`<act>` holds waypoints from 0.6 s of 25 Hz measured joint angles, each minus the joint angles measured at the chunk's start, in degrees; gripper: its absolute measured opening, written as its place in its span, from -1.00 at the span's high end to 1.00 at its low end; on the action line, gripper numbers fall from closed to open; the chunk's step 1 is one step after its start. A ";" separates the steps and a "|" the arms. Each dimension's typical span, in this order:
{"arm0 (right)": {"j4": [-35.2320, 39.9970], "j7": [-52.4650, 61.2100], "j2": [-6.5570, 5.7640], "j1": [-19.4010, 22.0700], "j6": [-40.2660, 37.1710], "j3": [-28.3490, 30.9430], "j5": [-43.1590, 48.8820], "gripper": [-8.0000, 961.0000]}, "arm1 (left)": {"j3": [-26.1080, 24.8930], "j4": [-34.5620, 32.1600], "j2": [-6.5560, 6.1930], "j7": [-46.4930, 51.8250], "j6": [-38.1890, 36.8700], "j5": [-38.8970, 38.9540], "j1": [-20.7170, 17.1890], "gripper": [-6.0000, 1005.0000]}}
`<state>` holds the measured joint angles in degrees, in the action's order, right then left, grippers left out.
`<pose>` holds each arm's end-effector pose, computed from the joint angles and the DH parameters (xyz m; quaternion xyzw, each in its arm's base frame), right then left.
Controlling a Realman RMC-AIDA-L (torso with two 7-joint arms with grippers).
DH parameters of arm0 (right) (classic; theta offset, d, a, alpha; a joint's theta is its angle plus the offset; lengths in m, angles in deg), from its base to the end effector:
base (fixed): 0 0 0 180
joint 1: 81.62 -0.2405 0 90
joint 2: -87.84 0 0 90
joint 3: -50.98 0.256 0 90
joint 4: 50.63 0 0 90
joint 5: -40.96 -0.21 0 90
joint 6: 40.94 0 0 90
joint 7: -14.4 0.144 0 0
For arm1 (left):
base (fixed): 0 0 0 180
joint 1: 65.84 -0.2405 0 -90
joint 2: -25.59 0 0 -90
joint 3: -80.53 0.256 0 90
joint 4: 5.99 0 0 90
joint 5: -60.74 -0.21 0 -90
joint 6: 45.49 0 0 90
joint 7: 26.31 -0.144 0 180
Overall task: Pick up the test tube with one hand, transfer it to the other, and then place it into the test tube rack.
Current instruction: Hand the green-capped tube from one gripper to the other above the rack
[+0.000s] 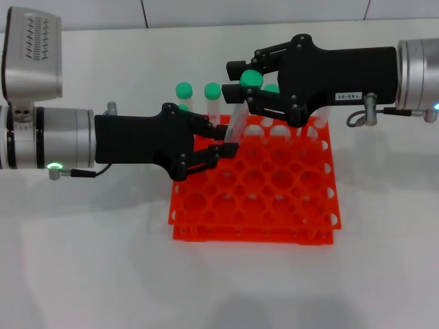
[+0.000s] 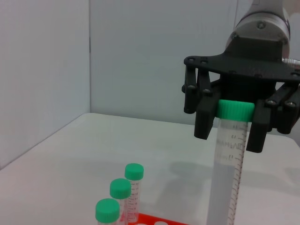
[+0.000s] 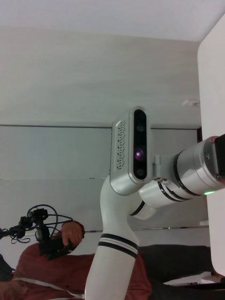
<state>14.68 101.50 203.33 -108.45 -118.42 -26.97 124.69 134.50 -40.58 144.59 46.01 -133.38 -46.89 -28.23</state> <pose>0.1290 0.3452 0.0121 -0.9508 0.0133 0.2898 0.1087 -0.2024 0.3459 -0.0341 -0.9687 -0.0779 -0.2296 0.0527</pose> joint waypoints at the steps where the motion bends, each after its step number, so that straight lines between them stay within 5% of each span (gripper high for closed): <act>1: 0.00 0.00 0.00 0.00 0.01 0.00 0.00 0.43 | 0.00 0.02 0.00 0.01 0.01 0.00 0.00 0.55; 4: 0.00 0.00 0.00 0.00 0.03 0.00 0.00 0.43 | 0.00 0.08 0.00 0.01 0.01 0.00 0.00 0.55; 10: 0.00 0.00 0.00 0.03 -0.02 0.00 0.00 0.43 | -0.01 0.08 0.00 0.26 0.00 0.00 -0.01 0.17; 12: 0.00 0.00 0.00 0.03 -0.04 0.00 0.00 0.43 | -0.01 0.08 0.00 0.43 0.00 0.00 -0.05 -0.24; 15: 0.00 0.00 0.00 0.03 -0.05 0.00 0.00 0.43 | 0.12 0.07 0.00 0.70 -0.01 0.00 -0.08 -0.26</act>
<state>14.67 101.50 203.33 -108.42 -118.47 -26.97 124.69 134.62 -40.51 144.59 46.70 -133.39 -46.89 -28.31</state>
